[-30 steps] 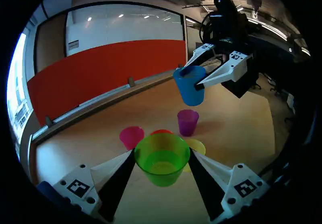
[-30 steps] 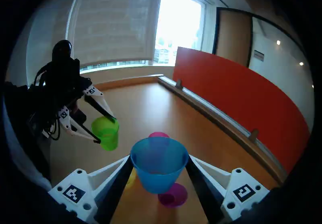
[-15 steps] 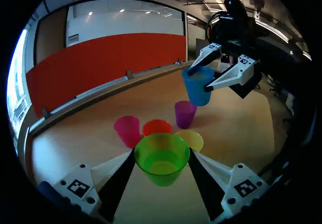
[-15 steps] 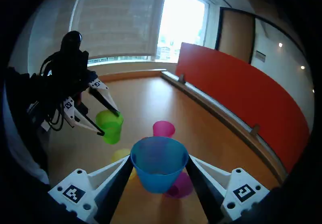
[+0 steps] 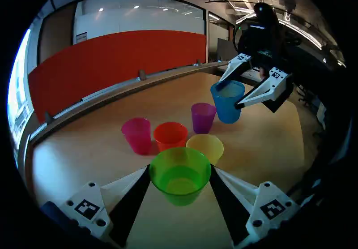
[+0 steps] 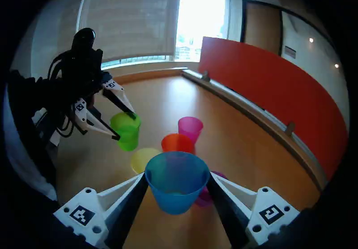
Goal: Pour water
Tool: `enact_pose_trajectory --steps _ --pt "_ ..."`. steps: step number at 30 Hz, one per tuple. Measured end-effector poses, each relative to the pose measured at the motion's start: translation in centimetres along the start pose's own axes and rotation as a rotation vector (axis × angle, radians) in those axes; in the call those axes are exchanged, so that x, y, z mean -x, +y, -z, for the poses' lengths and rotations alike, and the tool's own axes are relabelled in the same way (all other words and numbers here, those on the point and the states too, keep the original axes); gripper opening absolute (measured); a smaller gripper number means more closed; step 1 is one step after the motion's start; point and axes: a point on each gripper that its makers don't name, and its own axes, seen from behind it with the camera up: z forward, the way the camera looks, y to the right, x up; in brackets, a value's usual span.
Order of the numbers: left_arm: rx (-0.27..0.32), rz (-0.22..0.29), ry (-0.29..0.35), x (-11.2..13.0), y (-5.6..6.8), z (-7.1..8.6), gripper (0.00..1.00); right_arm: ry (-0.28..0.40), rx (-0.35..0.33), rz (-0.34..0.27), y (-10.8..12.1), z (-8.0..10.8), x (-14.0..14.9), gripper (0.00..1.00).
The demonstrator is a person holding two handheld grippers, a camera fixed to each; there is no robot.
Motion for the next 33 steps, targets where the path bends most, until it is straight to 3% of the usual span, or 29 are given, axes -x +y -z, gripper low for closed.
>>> enact_pose_trajectory --steps 33 --pt "0.022 0.001 -0.069 3.9 1.3 -1.3 0.89 -0.086 -0.052 0.003 -2.0 -1.3 6.3 0.92"
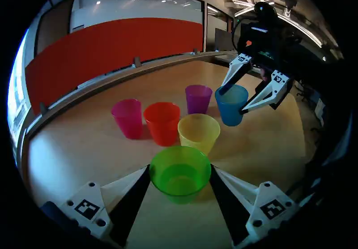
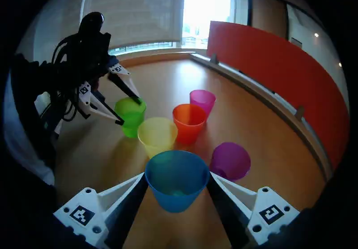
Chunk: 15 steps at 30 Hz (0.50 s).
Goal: Pour water
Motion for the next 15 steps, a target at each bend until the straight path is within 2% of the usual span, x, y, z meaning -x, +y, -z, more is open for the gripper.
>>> enact_pose_trajectory --steps 15 --pt "0.003 0.015 0.001 0.83 0.08 -0.15 0.89 -0.012 -0.015 -0.007 -0.47 -0.76 0.99 0.92"
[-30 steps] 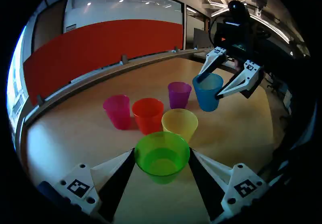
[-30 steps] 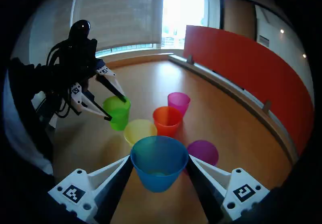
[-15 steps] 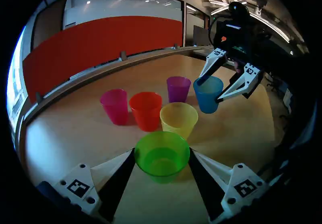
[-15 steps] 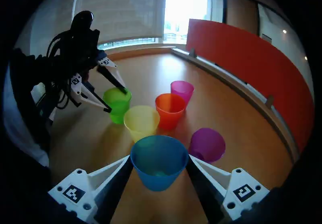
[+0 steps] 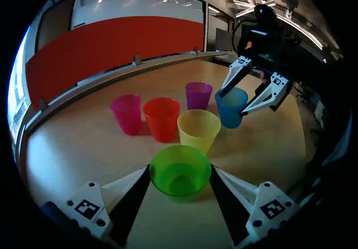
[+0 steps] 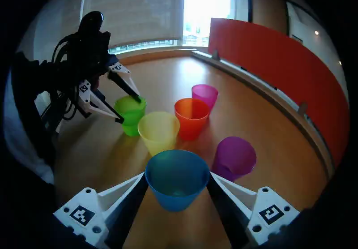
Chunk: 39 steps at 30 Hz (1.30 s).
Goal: Pour water
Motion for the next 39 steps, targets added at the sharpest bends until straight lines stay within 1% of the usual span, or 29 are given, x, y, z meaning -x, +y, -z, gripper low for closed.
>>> enact_pose_trajectory --steps 6,9,15,18,30,39 --pt "-0.006 -0.002 -0.001 0.4 0.0 0.3 0.89 -0.020 0.000 0.006 -0.1 -0.4 1.0 0.92" --pt "-0.010 -0.012 0.000 0.5 0.1 0.4 0.89 -0.022 0.000 0.012 -0.2 -0.4 1.4 0.92" --pt "-0.017 -0.026 0.000 0.6 0.3 0.3 0.89 -0.018 0.000 0.020 -0.3 -0.2 2.1 0.92" --pt "-0.020 -0.023 0.002 0.5 0.3 0.3 0.89 -0.008 0.000 0.025 -0.3 -0.1 2.3 0.92" --pt "-0.023 -0.024 -0.002 0.7 0.3 0.3 0.89 -0.006 0.005 0.008 -0.4 0.5 3.2 0.93" --pt "-0.026 -0.023 -0.005 0.6 0.3 0.3 0.89 -0.021 0.018 -0.001 -0.4 0.6 4.2 0.94"
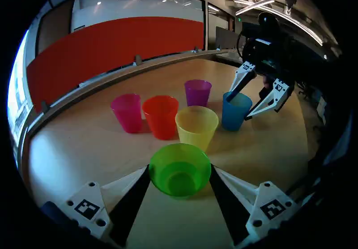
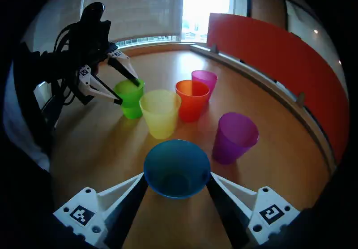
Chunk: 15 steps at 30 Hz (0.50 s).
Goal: Pour water
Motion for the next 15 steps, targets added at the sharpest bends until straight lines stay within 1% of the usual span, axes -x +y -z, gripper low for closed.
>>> enact_pose_trajectory --steps 4,8,10,15 --pt "-0.002 0.000 -0.005 0.17 -0.02 0.02 0.90 -0.002 0.004 -0.002 0.02 0.09 0.13 0.99" --pt "-0.009 -0.001 -0.017 0.61 -0.18 -0.13 0.90 -0.004 0.007 -0.004 0.00 0.20 0.26 0.99" --pt "-0.015 0.000 -0.020 0.70 -0.34 -0.19 0.94 -0.004 0.010 -0.005 0.02 0.26 0.33 0.99" --pt "-0.019 0.009 -0.023 0.74 -0.55 -0.12 0.94 -0.008 0.015 -0.008 0.01 0.40 0.57 0.99"
